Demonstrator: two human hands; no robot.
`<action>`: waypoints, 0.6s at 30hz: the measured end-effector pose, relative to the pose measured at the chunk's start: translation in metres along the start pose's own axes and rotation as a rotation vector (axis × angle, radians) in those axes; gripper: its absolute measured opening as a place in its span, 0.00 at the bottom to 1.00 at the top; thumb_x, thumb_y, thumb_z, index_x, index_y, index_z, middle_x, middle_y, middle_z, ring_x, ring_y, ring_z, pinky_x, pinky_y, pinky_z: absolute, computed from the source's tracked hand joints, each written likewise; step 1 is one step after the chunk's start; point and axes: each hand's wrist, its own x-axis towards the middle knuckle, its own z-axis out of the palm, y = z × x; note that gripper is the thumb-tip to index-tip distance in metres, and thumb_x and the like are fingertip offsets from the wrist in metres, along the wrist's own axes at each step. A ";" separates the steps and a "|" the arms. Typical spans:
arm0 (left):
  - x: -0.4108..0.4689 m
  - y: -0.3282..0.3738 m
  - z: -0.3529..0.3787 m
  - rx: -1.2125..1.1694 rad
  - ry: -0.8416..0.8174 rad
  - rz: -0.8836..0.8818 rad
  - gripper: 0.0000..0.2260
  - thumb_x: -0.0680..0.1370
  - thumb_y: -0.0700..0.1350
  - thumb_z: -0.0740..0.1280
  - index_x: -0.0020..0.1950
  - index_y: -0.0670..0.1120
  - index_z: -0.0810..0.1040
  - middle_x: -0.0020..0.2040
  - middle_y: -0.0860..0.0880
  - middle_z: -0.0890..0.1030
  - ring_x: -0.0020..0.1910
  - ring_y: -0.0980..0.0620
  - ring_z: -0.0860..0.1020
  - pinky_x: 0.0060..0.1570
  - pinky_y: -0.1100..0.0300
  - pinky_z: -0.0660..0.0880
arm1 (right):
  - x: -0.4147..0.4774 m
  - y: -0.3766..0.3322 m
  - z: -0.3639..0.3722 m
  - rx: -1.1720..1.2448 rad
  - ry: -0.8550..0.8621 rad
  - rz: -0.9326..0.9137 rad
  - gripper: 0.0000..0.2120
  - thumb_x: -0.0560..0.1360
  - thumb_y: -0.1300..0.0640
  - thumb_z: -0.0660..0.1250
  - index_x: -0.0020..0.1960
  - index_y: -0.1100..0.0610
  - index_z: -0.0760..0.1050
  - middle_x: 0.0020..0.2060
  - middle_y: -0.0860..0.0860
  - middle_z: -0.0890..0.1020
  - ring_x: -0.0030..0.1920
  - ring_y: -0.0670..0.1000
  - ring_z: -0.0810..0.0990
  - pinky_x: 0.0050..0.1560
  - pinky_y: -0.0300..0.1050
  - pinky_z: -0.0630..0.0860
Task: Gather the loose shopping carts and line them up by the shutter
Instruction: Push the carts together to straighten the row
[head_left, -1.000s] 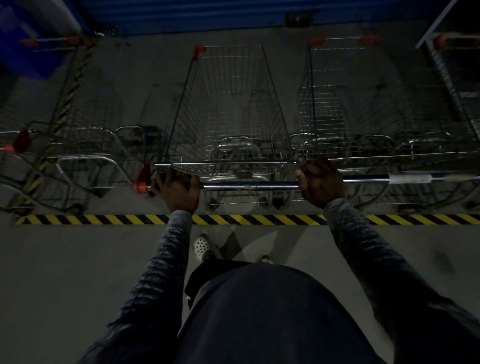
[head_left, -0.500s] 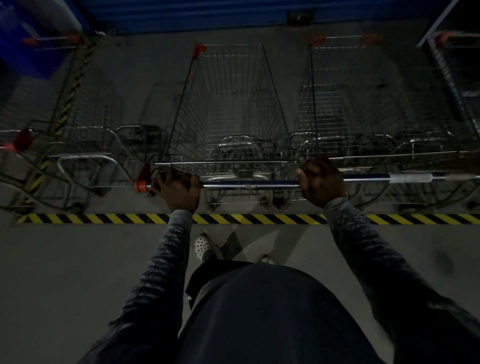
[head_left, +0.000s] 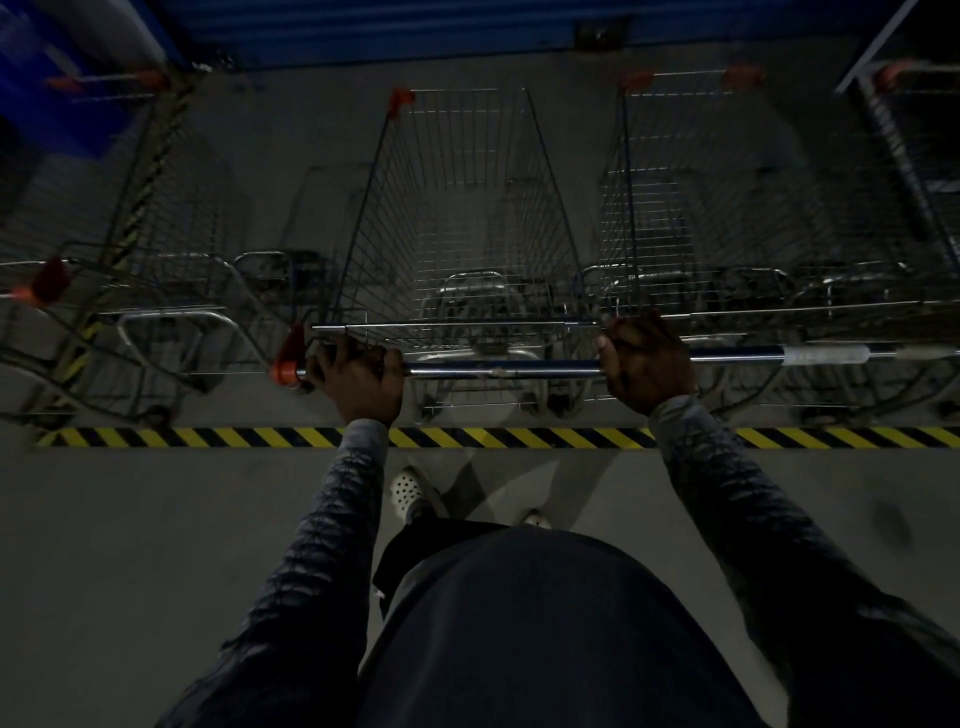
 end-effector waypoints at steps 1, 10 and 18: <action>0.000 0.000 0.000 -0.005 0.004 -0.002 0.22 0.75 0.59 0.57 0.38 0.48 0.86 0.53 0.40 0.80 0.58 0.33 0.73 0.60 0.41 0.64 | 0.000 0.000 0.000 -0.002 0.005 -0.003 0.14 0.83 0.56 0.60 0.48 0.61 0.82 0.45 0.57 0.83 0.47 0.64 0.79 0.62 0.61 0.73; -0.003 0.004 -0.004 -0.033 0.028 -0.007 0.24 0.75 0.59 0.57 0.38 0.45 0.86 0.53 0.38 0.80 0.58 0.34 0.72 0.60 0.41 0.62 | -0.002 0.002 0.003 -0.015 -0.002 0.011 0.16 0.84 0.54 0.60 0.47 0.62 0.82 0.49 0.57 0.84 0.48 0.64 0.80 0.64 0.61 0.73; -0.002 0.002 -0.003 -0.041 0.026 0.013 0.23 0.76 0.58 0.58 0.38 0.45 0.86 0.52 0.37 0.80 0.58 0.31 0.73 0.61 0.40 0.62 | -0.003 0.002 0.005 -0.021 0.008 0.033 0.19 0.84 0.52 0.59 0.45 0.60 0.83 0.50 0.55 0.85 0.50 0.63 0.81 0.66 0.59 0.72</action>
